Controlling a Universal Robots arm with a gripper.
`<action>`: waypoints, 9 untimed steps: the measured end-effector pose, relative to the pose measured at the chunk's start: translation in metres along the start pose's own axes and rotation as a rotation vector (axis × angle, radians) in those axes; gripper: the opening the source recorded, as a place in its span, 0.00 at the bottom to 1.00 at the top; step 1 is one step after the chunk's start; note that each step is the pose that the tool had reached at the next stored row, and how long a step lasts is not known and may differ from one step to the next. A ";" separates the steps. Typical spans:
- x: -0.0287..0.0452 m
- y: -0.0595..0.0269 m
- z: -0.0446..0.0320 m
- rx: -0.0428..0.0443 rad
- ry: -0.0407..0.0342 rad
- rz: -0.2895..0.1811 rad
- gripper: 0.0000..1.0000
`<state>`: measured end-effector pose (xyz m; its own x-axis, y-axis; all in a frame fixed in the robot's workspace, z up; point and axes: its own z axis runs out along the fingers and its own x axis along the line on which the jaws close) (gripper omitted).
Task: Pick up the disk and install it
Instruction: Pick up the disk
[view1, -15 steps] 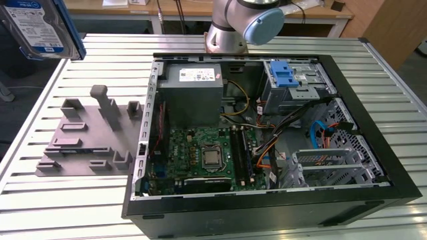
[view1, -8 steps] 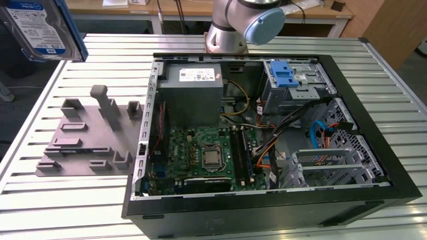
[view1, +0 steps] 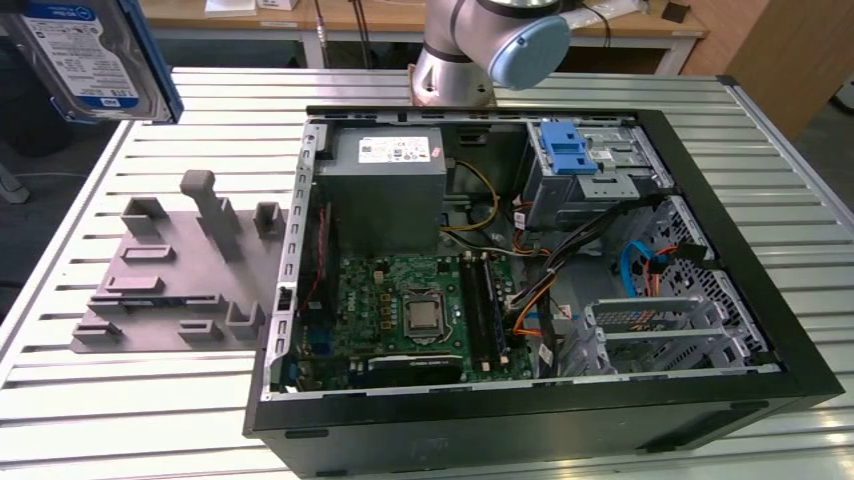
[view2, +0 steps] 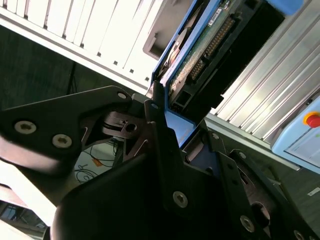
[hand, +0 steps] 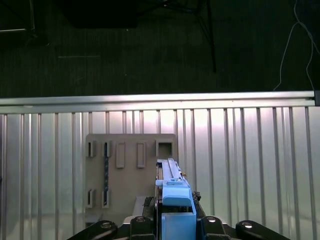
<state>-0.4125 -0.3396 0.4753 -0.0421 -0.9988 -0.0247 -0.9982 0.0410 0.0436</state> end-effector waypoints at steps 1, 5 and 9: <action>0.0000 -0.0007 -0.0001 -0.0001 0.0000 0.000 0.37; -0.0001 -0.0027 -0.0002 -0.0001 0.0000 0.000 0.37; -0.0002 -0.0050 -0.0002 0.0000 0.0000 0.000 0.37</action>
<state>-0.4074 -0.3397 0.4753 -0.0421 -0.9988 -0.0247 -0.9982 0.0410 0.0437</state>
